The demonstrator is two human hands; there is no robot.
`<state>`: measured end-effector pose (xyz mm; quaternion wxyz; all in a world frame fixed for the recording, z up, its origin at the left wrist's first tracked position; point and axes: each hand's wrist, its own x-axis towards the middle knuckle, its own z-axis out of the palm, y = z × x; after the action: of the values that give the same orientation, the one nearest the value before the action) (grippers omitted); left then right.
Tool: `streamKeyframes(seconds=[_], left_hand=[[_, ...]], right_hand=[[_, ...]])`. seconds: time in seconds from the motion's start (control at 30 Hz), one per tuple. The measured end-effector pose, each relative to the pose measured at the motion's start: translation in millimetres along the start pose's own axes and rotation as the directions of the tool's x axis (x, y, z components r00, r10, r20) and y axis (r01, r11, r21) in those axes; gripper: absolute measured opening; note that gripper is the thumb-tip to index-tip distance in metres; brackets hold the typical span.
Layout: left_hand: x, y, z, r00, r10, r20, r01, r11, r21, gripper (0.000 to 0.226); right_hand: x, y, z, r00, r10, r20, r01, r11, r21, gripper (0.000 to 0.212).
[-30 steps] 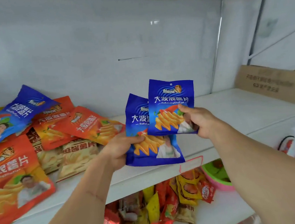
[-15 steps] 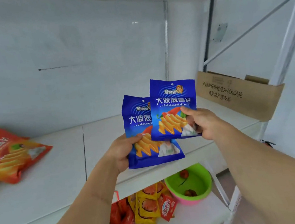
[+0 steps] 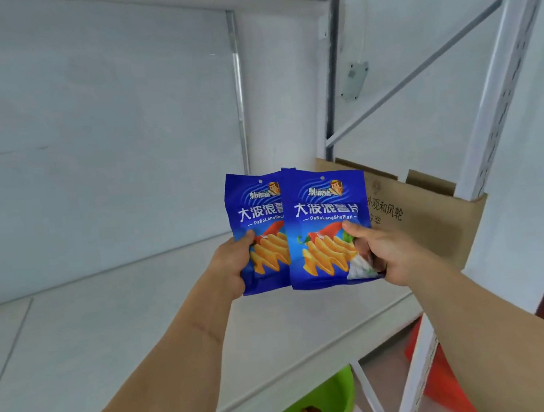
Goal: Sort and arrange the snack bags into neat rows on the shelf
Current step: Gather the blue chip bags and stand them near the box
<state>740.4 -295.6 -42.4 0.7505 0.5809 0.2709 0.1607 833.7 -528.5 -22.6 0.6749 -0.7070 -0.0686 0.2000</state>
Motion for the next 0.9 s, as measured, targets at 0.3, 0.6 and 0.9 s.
streamKeyframes(seconds=[0.3, 0.6, 0.9], left_hand=[[70, -2, 85, 0.991, -0.001, -0.13, 0.0, 1.0, -0.006, 0.026], [111, -5, 107, 0.974, -0.031, -0.224, 0.033, 0.999, 0.006, 0.034], [145, -7, 121, 0.975, -0.016, -0.22, 0.02, 1.0, 0.017, 0.031]], right_hand=[[77, 6, -66, 0.986, -0.004, 0.168, 0.006, 1.0, -0.011, 0.036], [126, 8, -74, 0.964, 0.006, 0.265, 0.012, 0.998, -0.065, 0.033], [153, 15, -70, 0.947, 0.006, 0.321, 0.007, 0.999, -0.04, 0.032]])
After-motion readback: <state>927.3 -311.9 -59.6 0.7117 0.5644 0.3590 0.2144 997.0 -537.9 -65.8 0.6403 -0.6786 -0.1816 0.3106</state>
